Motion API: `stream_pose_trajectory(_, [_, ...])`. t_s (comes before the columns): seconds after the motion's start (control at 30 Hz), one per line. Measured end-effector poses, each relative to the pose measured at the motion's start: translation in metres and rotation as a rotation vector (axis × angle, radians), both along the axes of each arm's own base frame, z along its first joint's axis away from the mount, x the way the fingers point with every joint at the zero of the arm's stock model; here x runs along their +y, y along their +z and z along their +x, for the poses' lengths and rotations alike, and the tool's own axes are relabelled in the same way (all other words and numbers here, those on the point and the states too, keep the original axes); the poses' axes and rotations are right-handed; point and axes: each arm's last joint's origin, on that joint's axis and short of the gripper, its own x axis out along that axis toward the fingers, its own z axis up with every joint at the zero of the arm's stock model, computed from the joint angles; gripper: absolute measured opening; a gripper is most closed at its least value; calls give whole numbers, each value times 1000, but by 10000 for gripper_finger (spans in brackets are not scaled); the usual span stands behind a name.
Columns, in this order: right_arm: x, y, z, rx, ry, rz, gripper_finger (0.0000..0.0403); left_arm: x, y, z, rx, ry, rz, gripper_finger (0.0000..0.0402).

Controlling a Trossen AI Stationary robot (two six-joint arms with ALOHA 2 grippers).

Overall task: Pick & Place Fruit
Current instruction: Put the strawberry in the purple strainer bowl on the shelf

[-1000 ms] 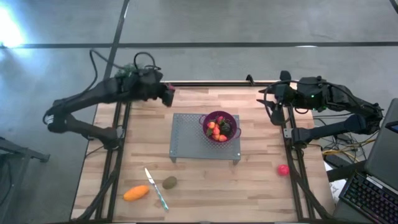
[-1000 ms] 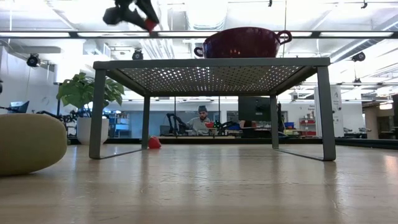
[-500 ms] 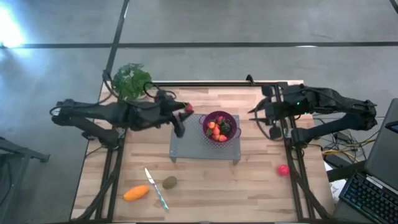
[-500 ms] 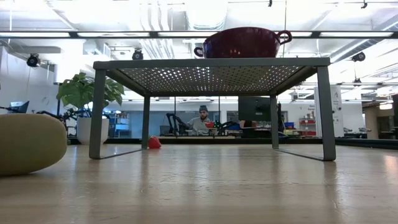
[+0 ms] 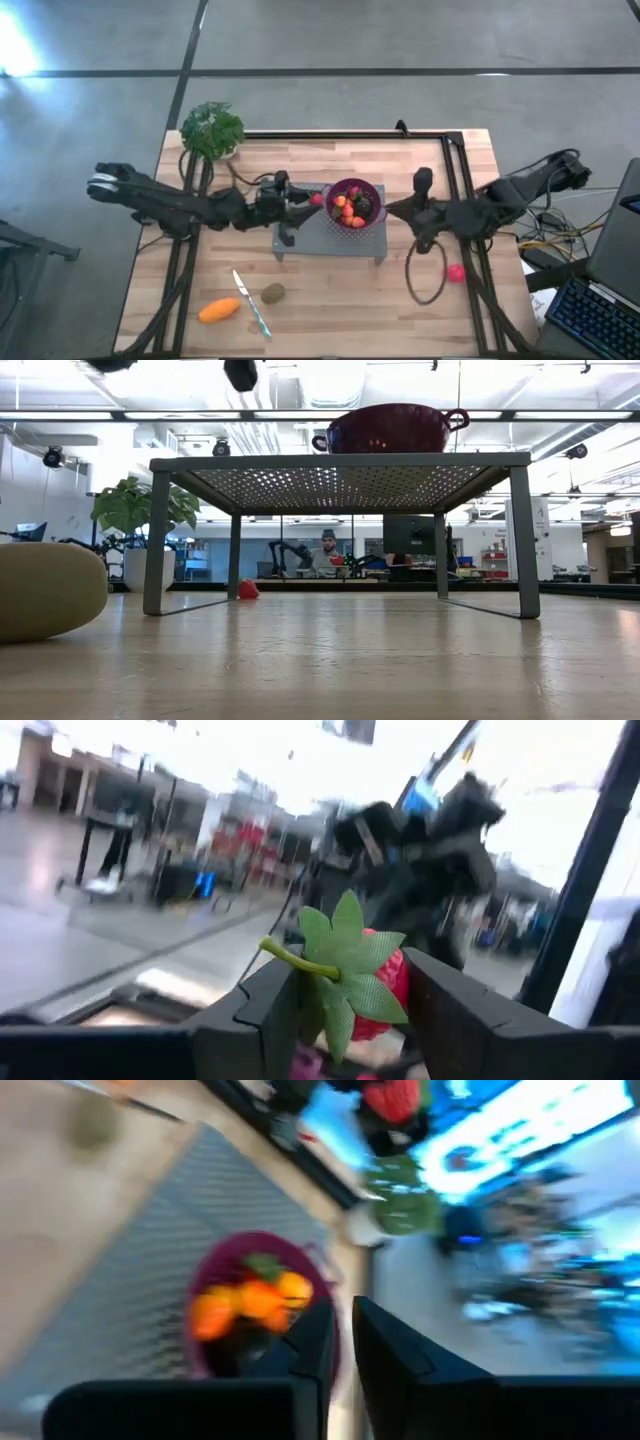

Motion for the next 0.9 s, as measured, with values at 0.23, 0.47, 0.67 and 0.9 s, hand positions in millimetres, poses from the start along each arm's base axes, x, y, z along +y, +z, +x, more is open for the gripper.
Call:
stream_pose_trajectory(0.23, [19, -14, 23, -49, -7, -154, 45, -1, -16, 1, -72, -24, -9, 167])
stream_pose_trajectory(0.47, [26, -25, 39, -25, 11, -208, 132, -9, -11, 33, -72, -102, 25, 167])
stream_pose_trajectory(0.67, [26, -25, 40, -28, -11, -219, 217, -15, -16, 66, -15, -122, 46, 167])
stream_pose_trajectory(0.9, [25, -24, 39, -30, -12, -221, 282, -18, -12, 99, -21, -118, 51, 167])
